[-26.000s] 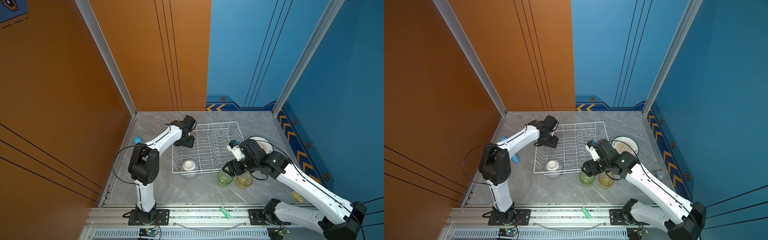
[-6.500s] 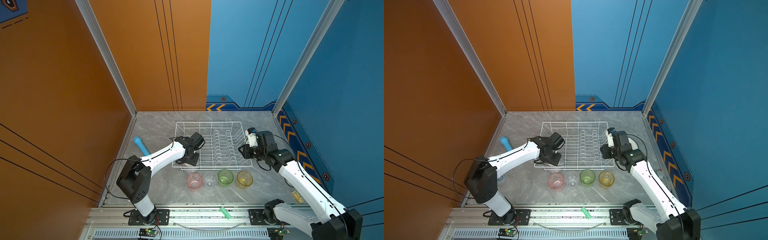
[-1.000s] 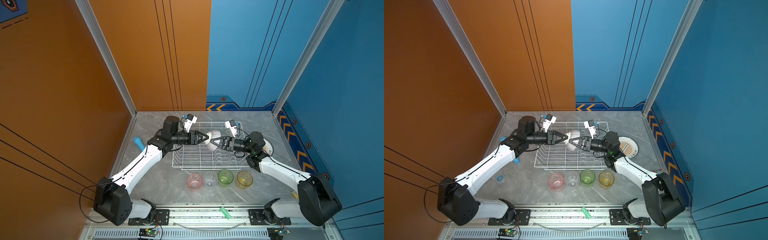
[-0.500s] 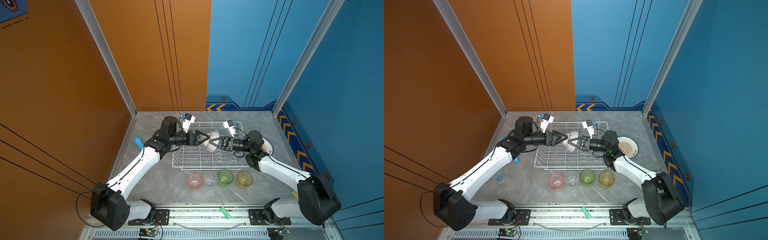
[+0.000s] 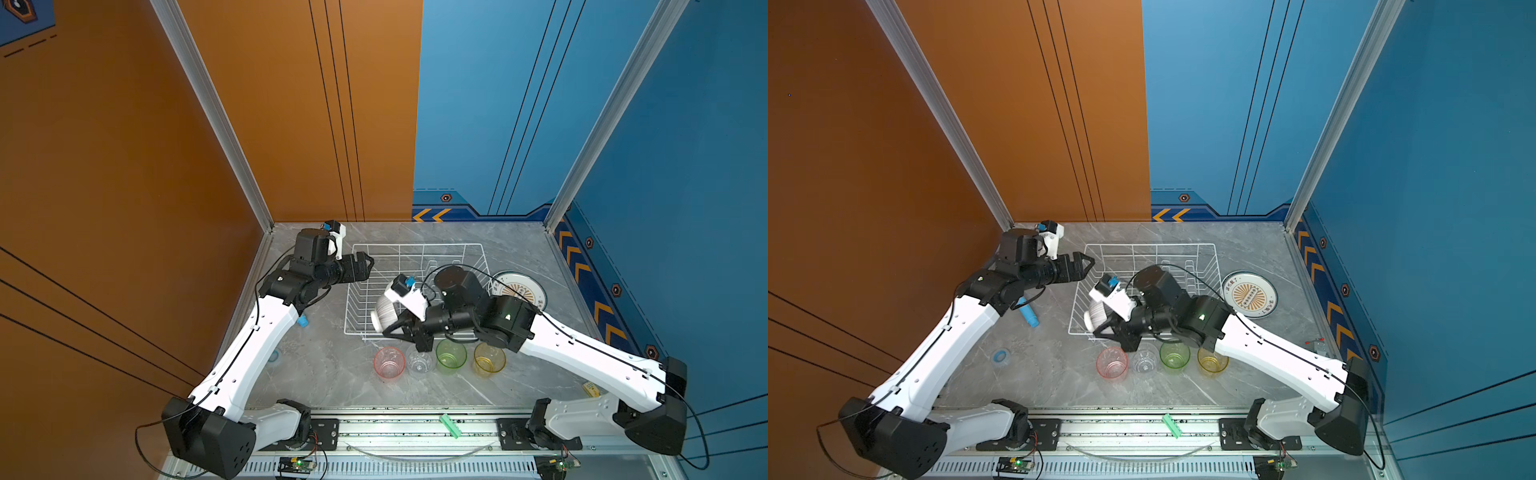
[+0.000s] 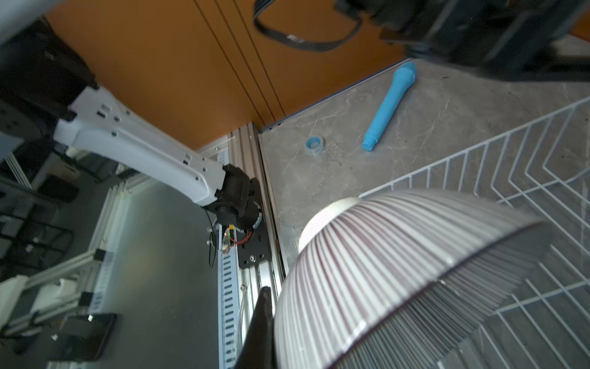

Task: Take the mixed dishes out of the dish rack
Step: 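Open the left gripper and pull the bowl away with the right gripper, then carry the striped bowl with the right gripper toward the table near the robot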

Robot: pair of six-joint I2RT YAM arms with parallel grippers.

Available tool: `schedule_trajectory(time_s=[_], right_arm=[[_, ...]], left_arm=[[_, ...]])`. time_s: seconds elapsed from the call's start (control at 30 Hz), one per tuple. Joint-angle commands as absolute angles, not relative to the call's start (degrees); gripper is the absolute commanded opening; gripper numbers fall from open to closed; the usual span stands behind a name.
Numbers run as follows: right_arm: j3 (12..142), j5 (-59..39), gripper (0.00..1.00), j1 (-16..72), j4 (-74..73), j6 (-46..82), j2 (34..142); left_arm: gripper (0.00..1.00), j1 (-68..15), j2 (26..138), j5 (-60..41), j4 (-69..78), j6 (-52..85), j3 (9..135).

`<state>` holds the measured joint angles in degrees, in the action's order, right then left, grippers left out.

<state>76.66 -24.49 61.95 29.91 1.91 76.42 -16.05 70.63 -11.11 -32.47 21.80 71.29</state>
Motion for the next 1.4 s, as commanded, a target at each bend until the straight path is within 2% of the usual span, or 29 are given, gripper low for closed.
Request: schedule_trajectory(time_s=[0.0,0.2,0.37,0.53,0.8,1.37], right_arm=[[82.5,-9.8,0.00,68.8,46.6,-16.1,80.5],[90.4,0.5,0.00,80.2,54.3,-23.8,90.4],[95.4,6.8,0.00,84.8,55.0,-26.5,98.8],[104.0,8.5,0.00,86.1,58.2,-28.3,108.5],[117.1,18.0,0.00,85.9,66.0,-29.2,124.7],[122.3,20.8,0.00,82.6,66.5,-29.3,134.7]], left_arm=[[0.92,-14.4,71.6,-7.6,-35.7,19.4,72.7],[0.93,-12.0,73.2,-8.4,-35.7,18.7,74.1],[0.92,-11.2,73.7,-8.3,-35.7,18.6,75.0],[0.93,-10.8,73.1,-8.5,-35.7,18.0,76.3],[0.93,-9.7,70.8,-11.2,-35.7,17.1,77.6],[0.93,-7.4,67.2,-14.3,-35.7,16.7,77.3]])
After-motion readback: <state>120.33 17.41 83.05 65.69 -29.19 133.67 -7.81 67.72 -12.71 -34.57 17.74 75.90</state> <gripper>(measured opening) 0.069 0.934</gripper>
